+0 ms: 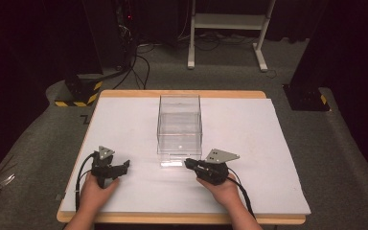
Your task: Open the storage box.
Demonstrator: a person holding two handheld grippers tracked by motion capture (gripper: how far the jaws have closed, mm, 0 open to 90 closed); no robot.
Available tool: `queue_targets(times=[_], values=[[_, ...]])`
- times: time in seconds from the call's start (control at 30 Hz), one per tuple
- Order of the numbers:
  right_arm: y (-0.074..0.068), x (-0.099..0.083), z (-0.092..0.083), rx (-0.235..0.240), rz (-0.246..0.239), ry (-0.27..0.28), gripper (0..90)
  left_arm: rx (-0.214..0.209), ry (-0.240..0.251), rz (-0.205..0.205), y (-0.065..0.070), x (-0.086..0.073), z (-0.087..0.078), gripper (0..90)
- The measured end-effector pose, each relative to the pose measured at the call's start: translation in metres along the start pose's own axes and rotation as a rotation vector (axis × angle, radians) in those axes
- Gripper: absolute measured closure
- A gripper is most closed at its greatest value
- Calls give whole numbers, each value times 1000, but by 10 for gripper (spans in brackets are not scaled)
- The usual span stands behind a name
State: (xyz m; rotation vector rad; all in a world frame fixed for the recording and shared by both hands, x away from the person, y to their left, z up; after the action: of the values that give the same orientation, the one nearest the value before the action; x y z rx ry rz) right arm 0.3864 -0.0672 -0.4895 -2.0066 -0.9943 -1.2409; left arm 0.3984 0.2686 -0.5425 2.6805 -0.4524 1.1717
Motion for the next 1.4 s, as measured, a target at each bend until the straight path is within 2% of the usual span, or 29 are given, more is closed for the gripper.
queue_targets(times=[0.63, 0.9, 1.4], values=[[-27, -12, -23, 60, -28, -26, 836, 0, 1, 1, 0, 0, 0, 189], [-30, -20, -29, 55, -40, -25, 835, 0, 0, 0, 0, 0, 0, 189], [-38, -25, -38, 84, -58, -18, 837, 0, 0, 0, 0, 0, 0, 189]])
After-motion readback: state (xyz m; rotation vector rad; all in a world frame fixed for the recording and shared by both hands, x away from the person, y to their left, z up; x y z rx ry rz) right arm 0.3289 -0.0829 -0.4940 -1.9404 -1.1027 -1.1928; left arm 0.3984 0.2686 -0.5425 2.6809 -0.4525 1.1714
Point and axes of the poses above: each handheld gripper's, and its own axes: z roughly forward along the jaws, x roughly out of its top, y roughly to its right, the point moved 5 cm from there along z, roughly forward along the jaws, and after that the axes turned 5 degrees about -x, right-handed, at the moved point
